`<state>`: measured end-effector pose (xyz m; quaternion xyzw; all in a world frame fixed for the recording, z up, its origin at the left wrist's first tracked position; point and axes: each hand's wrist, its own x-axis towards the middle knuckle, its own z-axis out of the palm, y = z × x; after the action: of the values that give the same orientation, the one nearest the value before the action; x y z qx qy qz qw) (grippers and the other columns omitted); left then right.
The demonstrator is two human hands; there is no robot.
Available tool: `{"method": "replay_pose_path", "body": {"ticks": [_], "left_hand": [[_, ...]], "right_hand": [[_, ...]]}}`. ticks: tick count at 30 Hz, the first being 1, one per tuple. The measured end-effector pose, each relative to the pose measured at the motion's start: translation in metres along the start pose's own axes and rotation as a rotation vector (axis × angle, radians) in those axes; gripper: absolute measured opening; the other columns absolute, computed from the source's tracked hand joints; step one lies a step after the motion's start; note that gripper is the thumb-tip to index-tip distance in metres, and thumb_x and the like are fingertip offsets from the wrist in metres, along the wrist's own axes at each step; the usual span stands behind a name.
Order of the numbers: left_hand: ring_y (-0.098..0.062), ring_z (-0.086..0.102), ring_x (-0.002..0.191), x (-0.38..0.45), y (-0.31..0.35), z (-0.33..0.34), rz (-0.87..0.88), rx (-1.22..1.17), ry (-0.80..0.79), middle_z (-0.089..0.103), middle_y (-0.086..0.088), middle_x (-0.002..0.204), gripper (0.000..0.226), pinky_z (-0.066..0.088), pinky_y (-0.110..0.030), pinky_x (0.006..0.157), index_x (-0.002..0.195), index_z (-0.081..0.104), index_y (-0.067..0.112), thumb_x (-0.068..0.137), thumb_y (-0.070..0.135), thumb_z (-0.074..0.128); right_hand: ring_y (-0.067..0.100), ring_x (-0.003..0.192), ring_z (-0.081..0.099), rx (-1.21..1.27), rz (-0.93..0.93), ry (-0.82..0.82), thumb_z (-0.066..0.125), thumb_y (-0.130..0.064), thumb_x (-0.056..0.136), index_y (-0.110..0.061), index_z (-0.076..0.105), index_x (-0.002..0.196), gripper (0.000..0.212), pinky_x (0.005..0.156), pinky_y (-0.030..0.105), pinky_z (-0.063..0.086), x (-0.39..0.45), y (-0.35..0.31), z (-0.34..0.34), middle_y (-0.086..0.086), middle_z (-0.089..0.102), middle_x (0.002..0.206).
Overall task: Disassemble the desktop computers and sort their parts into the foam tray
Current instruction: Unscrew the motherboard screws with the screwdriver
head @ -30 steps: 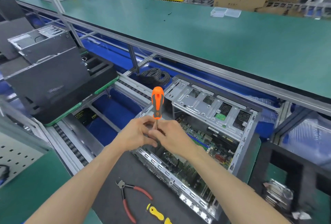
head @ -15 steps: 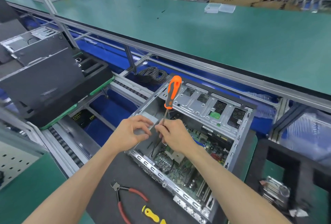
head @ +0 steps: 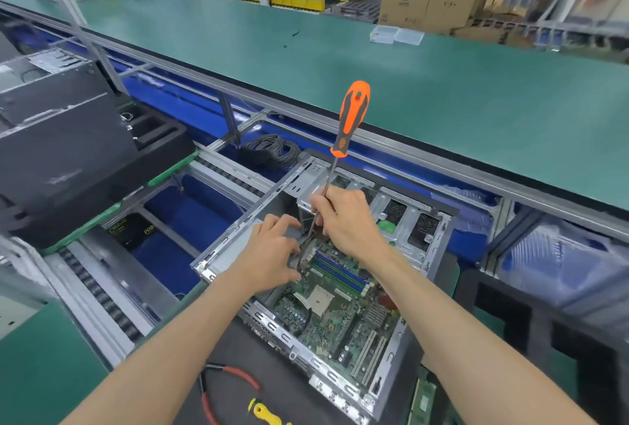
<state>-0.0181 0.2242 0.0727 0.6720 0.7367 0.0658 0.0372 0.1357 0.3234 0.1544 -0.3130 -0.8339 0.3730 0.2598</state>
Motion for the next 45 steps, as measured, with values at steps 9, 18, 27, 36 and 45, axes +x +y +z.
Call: {"method": "replay_pose_path", "body": {"ticks": [9, 18, 27, 36, 45], "left_hand": [[-0.010, 0.041, 0.091, 0.019, 0.024, 0.002, -0.068, -0.042, -0.019, 0.059, 0.016, 0.075, 0.034, 0.021, -0.035, 0.087, 0.072, 0.063, 0.029, 0.082, 0.061, 0.067], [-0.011, 0.050, 0.088, 0.000, 0.043, -0.009, 0.091, -0.316, -0.050, 0.069, 0.015, 0.087, 0.020, 0.038, -0.039, 0.094, 0.107, 0.078, 0.033, 0.096, 0.041, 0.063], [-0.017, 0.051, 0.109, -0.008, 0.191, -0.033, 0.616, -0.430, -0.441, 0.069, 0.000, 0.108, 0.027, 0.036, -0.030, 0.099, 0.121, 0.073, 0.017, 0.102, 0.027, 0.057], [-0.015, 0.061, 0.075, -0.009, 0.160, -0.028, 0.562, -0.449, -0.187, 0.067, 0.004, 0.076, 0.034, 0.049, -0.034, 0.077, 0.075, 0.070, 0.021, 0.098, 0.038, 0.052], [-0.001, 0.058, 0.060, -0.020, 0.067, -0.012, -0.063, -0.564, 0.157, 0.063, 0.016, 0.067, 0.010, 0.043, -0.016, 0.060, 0.080, 0.060, 0.034, 0.085, 0.038, 0.067]], "right_hand": [[0.026, 0.063, 0.060, -0.042, 0.004, 0.102, 0.048, -0.021, 0.103, -0.006, 0.064, 0.075, 0.035, 0.072, 0.051, 0.050, -0.007, -0.003, -0.028, 0.005, 0.064, 0.066], [0.032, 0.072, 0.063, -0.140, 0.026, 0.107, 0.047, -0.021, 0.105, 0.000, 0.065, 0.080, 0.038, 0.078, 0.051, 0.051, -0.018, -0.008, -0.050, 0.011, 0.068, 0.073], [0.041, 0.068, 0.060, -0.210, 0.048, 0.091, 0.046, -0.017, 0.104, 0.008, 0.062, 0.080, 0.039, 0.075, 0.053, 0.050, -0.025, -0.034, -0.067, 0.022, 0.067, 0.073], [0.034, 0.066, 0.062, -0.225, 0.057, 0.073, 0.048, -0.022, 0.105, 0.002, 0.066, 0.079, 0.039, 0.073, 0.049, 0.051, -0.032, -0.030, -0.073, 0.012, 0.068, 0.071], [0.030, 0.063, 0.057, -0.242, -0.011, 0.058, 0.051, -0.024, 0.103, -0.004, 0.061, 0.066, 0.043, 0.073, 0.046, 0.048, -0.036, -0.011, -0.048, 0.011, 0.063, 0.062]]}}
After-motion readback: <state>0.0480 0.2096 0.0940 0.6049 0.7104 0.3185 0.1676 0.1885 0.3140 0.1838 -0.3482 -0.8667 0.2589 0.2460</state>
